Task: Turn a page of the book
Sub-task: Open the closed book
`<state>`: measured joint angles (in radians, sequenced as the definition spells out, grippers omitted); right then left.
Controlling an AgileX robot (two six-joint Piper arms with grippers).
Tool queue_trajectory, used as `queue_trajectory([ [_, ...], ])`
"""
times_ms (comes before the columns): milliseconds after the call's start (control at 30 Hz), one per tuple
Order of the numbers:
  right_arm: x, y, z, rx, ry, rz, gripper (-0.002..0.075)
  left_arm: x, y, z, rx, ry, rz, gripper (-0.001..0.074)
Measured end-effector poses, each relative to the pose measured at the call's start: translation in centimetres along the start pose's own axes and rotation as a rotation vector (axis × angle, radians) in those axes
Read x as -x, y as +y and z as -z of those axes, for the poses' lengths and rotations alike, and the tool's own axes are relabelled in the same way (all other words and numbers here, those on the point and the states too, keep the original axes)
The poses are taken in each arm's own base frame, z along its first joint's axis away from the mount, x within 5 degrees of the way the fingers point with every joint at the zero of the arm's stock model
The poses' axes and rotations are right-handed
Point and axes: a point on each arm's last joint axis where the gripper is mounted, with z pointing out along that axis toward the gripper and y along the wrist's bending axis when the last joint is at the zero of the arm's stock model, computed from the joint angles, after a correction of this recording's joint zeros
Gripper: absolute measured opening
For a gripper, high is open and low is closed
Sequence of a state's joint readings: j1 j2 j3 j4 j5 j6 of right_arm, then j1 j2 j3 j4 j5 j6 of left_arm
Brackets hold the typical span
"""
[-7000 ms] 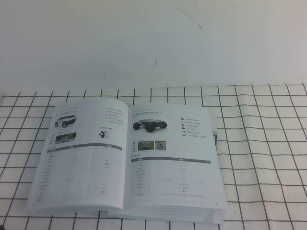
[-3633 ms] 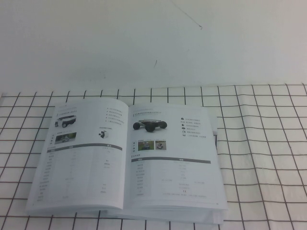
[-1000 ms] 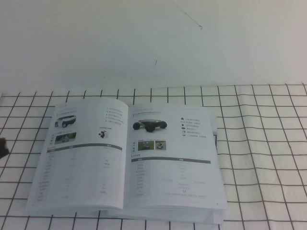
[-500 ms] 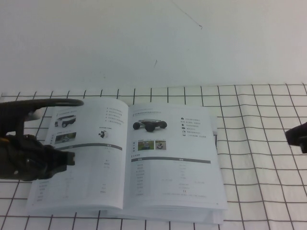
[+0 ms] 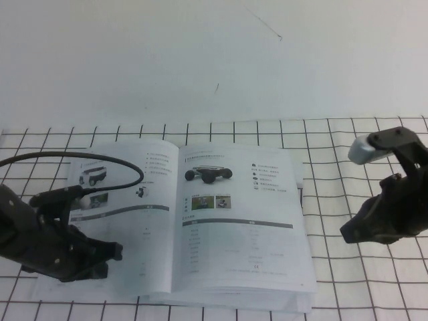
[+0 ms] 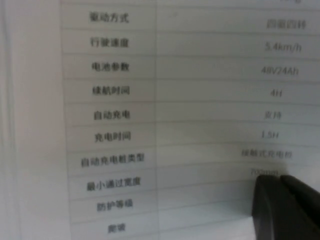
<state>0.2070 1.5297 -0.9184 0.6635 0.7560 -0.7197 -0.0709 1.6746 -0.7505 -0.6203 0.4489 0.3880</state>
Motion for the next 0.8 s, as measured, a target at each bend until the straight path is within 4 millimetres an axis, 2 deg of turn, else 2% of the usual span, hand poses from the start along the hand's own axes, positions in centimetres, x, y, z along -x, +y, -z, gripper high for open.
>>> queue_trajectory([
  [167, 0.3, -0.1, -2.8, -0.009, 0.032, 0.021, 0.0057, 0.0, 0.2, -1.2, -0.009, 0.050, 0.020, -0.0003],
  [400, 0.6, -0.8, -4.9, 0.001, 0.011, -0.054, 0.0302, 0.0, 0.1, -1.5, -0.025, 0.074, 0.026, -0.0004],
  [500, 0.8, -1.0, -5.7, 0.026, -0.005, -0.068, 0.0368, 0.0, 0.1, -1.5, -0.025, 0.075, 0.026, -0.0004],
  [800, 1.2, -1.6, -7.7, 0.070, -0.053, -0.118, 0.0398, 0.1, 0.1, -1.5, -0.026, 0.075, 0.026, -0.0004],
])
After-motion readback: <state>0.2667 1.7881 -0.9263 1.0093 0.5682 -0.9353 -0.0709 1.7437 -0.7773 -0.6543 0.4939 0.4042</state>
